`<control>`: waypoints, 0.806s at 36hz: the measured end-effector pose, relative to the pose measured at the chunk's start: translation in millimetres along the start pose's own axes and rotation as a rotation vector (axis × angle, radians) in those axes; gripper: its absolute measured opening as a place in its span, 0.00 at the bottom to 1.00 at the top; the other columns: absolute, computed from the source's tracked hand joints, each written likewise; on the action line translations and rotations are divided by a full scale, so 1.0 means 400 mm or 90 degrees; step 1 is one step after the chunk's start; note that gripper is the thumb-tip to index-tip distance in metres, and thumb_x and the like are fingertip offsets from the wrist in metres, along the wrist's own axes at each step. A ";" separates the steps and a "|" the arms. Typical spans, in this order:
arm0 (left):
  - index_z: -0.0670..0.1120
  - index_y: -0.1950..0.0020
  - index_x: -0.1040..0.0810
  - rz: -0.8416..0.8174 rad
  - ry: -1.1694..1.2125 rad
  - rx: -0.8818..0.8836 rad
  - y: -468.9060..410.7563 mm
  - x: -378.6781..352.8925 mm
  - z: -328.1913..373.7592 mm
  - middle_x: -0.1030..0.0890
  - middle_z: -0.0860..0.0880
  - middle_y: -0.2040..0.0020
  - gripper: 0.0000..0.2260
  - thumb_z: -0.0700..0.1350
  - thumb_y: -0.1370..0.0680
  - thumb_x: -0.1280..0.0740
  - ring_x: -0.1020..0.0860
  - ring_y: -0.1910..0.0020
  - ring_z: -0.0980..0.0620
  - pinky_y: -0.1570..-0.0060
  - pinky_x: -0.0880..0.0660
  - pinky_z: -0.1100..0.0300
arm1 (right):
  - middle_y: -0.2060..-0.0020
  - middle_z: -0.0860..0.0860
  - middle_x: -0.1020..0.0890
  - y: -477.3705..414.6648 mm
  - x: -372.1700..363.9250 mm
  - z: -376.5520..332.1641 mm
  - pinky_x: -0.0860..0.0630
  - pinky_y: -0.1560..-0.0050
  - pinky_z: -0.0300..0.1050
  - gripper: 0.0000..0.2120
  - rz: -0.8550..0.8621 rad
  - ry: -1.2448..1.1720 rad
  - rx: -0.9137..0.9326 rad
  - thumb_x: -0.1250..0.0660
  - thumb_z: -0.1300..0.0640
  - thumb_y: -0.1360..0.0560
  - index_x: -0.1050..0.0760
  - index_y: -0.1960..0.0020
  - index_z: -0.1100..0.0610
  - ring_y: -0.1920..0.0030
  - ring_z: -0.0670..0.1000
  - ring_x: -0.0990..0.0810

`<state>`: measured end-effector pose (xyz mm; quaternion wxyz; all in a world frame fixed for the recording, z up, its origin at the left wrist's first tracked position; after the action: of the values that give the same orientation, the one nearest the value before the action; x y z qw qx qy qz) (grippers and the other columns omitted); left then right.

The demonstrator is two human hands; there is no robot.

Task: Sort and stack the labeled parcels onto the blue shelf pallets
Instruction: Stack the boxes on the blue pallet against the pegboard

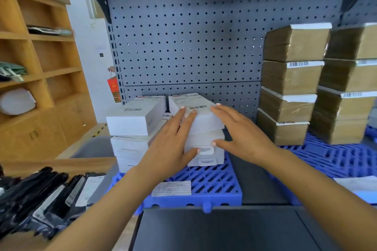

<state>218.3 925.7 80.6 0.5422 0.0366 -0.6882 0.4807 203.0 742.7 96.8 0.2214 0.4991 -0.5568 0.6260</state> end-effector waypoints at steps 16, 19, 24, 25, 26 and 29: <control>0.51 0.30 0.42 0.052 0.029 -0.004 -0.007 -0.005 -0.010 0.35 0.39 0.27 0.31 0.45 0.26 0.28 0.30 0.33 0.38 0.41 0.27 0.47 | 0.32 0.53 0.33 0.022 -0.015 -0.004 0.44 0.28 0.50 0.37 0.147 0.037 0.027 0.25 0.51 0.31 0.36 0.28 0.56 0.27 0.53 0.43; 0.47 0.32 0.36 0.055 0.044 -0.017 -0.015 0.000 -0.010 0.35 0.41 0.27 0.28 0.46 0.27 0.27 0.33 0.31 0.41 0.36 0.31 0.51 | 0.30 0.51 0.35 0.029 -0.015 0.004 0.49 0.27 0.51 0.38 0.135 0.081 0.043 0.25 0.49 0.31 0.39 0.27 0.54 0.24 0.52 0.49; 0.43 0.36 0.31 0.039 0.045 -0.030 -0.041 0.014 -0.004 0.30 0.44 0.32 0.25 0.45 0.29 0.26 0.32 0.33 0.45 0.37 0.37 0.60 | 0.23 0.46 0.49 0.038 0.000 0.016 0.57 0.27 0.45 0.35 0.058 0.048 0.015 0.34 0.46 0.24 0.50 0.24 0.44 0.25 0.44 0.64; 0.43 0.35 0.31 0.037 0.041 -0.028 -0.046 0.019 -0.005 0.29 0.45 0.33 0.26 0.46 0.29 0.25 0.31 0.34 0.45 0.38 0.39 0.62 | 0.24 0.46 0.48 0.037 0.004 0.015 0.57 0.27 0.44 0.34 0.059 0.039 0.015 0.35 0.47 0.23 0.49 0.24 0.45 0.25 0.43 0.63; 0.43 0.32 0.33 0.031 0.040 -0.025 -0.050 0.023 -0.008 0.29 0.46 0.34 0.29 0.47 0.29 0.25 0.31 0.35 0.46 0.39 0.39 0.62 | 0.24 0.46 0.45 0.034 0.008 0.013 0.56 0.27 0.44 0.33 0.066 0.038 0.015 0.35 0.48 0.23 0.47 0.24 0.46 0.25 0.43 0.61; 0.50 0.22 0.48 -0.009 0.041 -0.003 -0.060 0.029 -0.017 0.29 0.49 0.39 0.42 0.50 0.29 0.26 0.32 0.39 0.50 0.44 0.39 0.63 | 0.26 0.47 0.39 0.028 0.014 0.008 0.54 0.27 0.44 0.31 0.098 0.036 0.018 0.33 0.51 0.24 0.42 0.25 0.48 0.25 0.43 0.55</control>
<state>232.0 923.2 104.4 0.5675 0.0242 -0.6713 0.4761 192.8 735.1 95.8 0.1808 0.4401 -0.5781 0.6629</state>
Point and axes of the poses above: each hand's wrist, its own y-axis away from the middle knuckle, its own x-axis out of the back of the hand, z = x × y, the point moved 4 cm from there along -y, towards the middle knuckle
